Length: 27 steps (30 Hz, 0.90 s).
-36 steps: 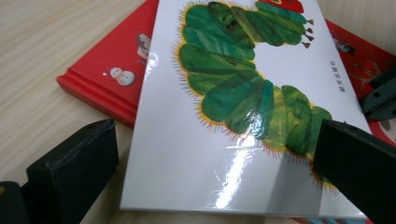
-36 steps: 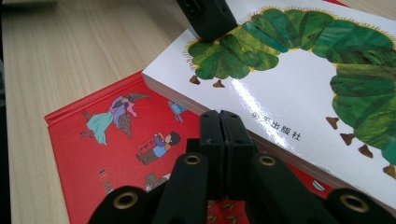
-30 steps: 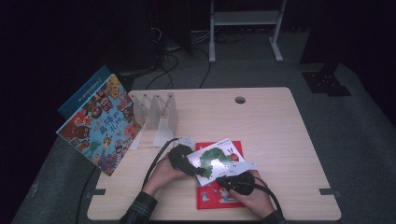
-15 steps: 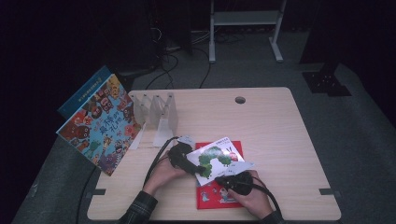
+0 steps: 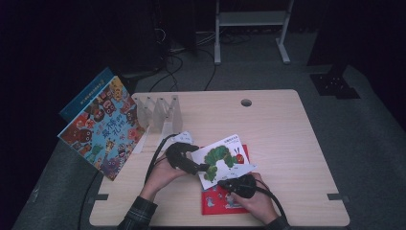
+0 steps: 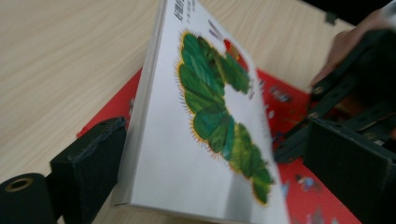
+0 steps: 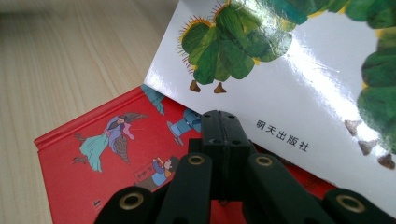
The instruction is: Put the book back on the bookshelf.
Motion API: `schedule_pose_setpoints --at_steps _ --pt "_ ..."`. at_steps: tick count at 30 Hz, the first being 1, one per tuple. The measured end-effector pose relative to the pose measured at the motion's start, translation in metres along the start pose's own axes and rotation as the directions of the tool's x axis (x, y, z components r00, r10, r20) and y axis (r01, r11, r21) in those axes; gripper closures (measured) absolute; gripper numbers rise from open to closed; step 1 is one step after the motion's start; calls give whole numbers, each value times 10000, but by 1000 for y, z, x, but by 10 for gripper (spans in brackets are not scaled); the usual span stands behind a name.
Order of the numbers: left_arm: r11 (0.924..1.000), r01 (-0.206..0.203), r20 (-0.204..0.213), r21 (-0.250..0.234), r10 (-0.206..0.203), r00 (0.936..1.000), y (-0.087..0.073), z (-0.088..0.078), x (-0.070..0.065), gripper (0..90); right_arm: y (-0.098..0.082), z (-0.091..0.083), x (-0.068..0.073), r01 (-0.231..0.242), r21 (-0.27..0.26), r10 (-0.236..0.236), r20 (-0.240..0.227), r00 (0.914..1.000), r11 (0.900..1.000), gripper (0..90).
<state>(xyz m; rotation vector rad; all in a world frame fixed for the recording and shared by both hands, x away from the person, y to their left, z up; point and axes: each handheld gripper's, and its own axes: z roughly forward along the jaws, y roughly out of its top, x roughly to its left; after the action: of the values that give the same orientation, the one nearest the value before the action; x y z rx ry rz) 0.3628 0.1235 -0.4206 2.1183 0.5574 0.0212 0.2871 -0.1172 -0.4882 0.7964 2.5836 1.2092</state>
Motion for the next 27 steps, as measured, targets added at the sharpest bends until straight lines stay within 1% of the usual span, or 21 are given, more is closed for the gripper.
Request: schedule_pose_setpoints --at_steps 1,2,3,4,5,7,14,16,20,22,23,26,27 --pt "9999 -30 95 -118 31 9999 1 -2 -2 118 1 1 0 21 6 -21 6 10000 10000 894" --pt "9996 -63 275 -273 71 9996 3 -6 -4 144 1 1 0 68 2 -68 19 10000 10000 894" --pt "9996 -116 401 -267 127 9991 4 -7 -6 172 2 1 0 74 31 -75 27 10000 10000 894" --pt "9998 -129 962 -130 141 9953 5 -5 -7 227 2 2 0 98 36 -98 32 9999 9999 893" --pt "9998 -122 1159 -131 136 9932 4 -3 -9 259 2 3 1 125 14 -125 105 9999 9999 893" --pt "9991 -416 1040 101 403 9938 5 3 -15 289 4 4 1 186 43 -186 167 9997 9998 893" --pt "9986 -419 1221 337 375 9918 3 7 -17 385 4 4 0 217 42 -218 146 9997 9998 892" --pt "9977 -515 1250 441 456 9911 1 9 -18 416 5 5 0 220 15 -220 126 9997 9998 892" --pt "9975 -574 1293 406 517 9903 -2 11 -19 472 5 6 -2 98 -18 -98 95 9999 9999 892" --pt "9969 -730 1240 296 688 9899 -4 12 -20 496 6 6 -3 44 -38 -44 61 10000 10000 892" --pt "9974 -692 1235 198 663 9901 -5 13 -20 512 6 7 -3 46 -70 -46 68 10000 10000 891" --pt "9960 -875 1108 178 850 9902 -9 15 -21 532 5 7 -4 51 -96 -51 88 9999 9999 890" --pt "9957 -915 1141 161 891 9895 -10 16 -20 539 5 7 -4 23 -86 -22 84 10000 10000 891"
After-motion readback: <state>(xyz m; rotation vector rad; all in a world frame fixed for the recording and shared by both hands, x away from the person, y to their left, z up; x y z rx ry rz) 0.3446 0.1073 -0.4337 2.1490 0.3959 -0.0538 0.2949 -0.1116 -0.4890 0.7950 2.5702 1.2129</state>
